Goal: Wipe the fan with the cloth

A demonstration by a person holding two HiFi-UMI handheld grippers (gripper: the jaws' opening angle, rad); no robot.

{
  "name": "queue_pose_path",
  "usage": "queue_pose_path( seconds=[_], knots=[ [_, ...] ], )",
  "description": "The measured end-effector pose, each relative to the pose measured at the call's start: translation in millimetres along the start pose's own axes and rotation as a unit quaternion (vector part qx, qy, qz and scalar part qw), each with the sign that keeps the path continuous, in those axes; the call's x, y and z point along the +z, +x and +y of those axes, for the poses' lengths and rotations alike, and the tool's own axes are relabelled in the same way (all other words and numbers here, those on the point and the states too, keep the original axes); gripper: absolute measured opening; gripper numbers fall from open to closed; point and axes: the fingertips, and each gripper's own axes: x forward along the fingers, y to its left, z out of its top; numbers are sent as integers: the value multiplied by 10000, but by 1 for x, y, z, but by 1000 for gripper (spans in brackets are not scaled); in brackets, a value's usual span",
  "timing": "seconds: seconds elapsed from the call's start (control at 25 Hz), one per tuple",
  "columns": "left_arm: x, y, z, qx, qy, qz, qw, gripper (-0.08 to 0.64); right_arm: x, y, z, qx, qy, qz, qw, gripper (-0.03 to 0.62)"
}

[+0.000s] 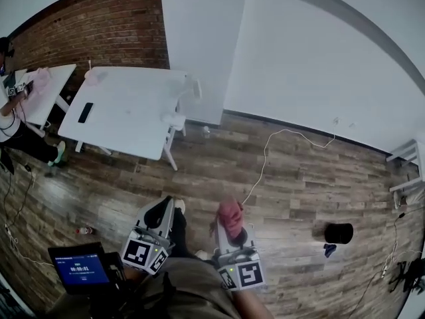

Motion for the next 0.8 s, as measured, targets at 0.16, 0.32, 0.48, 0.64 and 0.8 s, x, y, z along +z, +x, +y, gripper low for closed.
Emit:
queue_pose_path(
  seconds=[0.16, 0.32, 0.48, 0.64, 0.8],
  knots=[
    [-4, 42, 34, -26, -62, 37, 10000, 20, -1, 51, -18, -46, 193, 46, 9998, 89],
    [13, 100, 84, -32, -96, 163, 9998, 20, -3, 119, -38, -151, 315, 157, 9993, 91],
    [28, 117, 104, 96, -106, 89, 9999, 20, 7, 146, -46, -122, 164, 181, 9996, 91],
    [30, 134, 126, 283, -158, 130, 9994, 21, 9, 172, -49, -90, 333, 190, 9992, 91],
    [43, 163, 176, 162, -144, 122, 9997, 21, 18, 235, -33, 47, 369, 85, 9993, 91]
  ],
)
